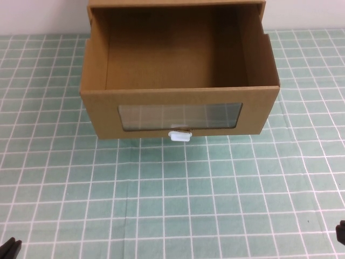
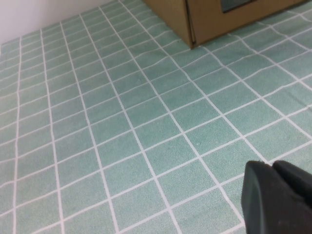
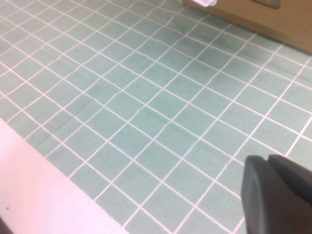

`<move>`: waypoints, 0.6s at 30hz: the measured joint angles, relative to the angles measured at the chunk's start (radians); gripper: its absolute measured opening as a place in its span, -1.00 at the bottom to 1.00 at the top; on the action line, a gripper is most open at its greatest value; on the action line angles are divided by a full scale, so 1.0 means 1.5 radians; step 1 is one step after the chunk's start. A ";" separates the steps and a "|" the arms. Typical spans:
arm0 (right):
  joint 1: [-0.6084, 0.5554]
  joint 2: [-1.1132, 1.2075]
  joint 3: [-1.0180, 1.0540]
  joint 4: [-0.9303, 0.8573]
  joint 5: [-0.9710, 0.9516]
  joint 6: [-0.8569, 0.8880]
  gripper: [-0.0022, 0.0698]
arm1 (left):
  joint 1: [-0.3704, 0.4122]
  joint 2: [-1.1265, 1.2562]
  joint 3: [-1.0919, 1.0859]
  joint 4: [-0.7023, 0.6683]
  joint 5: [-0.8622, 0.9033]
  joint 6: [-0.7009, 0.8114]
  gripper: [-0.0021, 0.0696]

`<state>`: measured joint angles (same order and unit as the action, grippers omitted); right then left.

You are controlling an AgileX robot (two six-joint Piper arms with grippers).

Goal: Open the shoe box
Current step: 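Pull the top drawer of the cardboard box fully open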

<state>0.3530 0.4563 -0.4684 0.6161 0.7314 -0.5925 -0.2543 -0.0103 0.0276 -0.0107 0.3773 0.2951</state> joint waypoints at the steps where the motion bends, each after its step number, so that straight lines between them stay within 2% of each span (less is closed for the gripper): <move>1: 0.000 0.000 0.000 0.000 0.000 0.000 -0.98 | 0.000 0.000 0.000 0.000 0.000 0.000 -0.96; 12: -0.006 -0.021 0.000 0.001 0.000 0.000 -0.98 | 0.000 0.000 0.000 0.000 0.000 0.000 -0.96; 15: -0.016 -0.073 0.000 -0.032 0.000 0.004 -0.98 | 0.000 0.000 0.000 0.000 0.000 0.000 -0.96; 18: -0.044 -0.128 0.015 -0.089 -0.037 0.063 -0.98 | 0.000 -0.001 0.000 0.000 0.000 0.000 -0.96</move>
<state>0.2871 0.2646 -0.4466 0.4829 0.6766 -0.4976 -0.2543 -0.0124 0.0276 -0.0107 0.3773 0.2951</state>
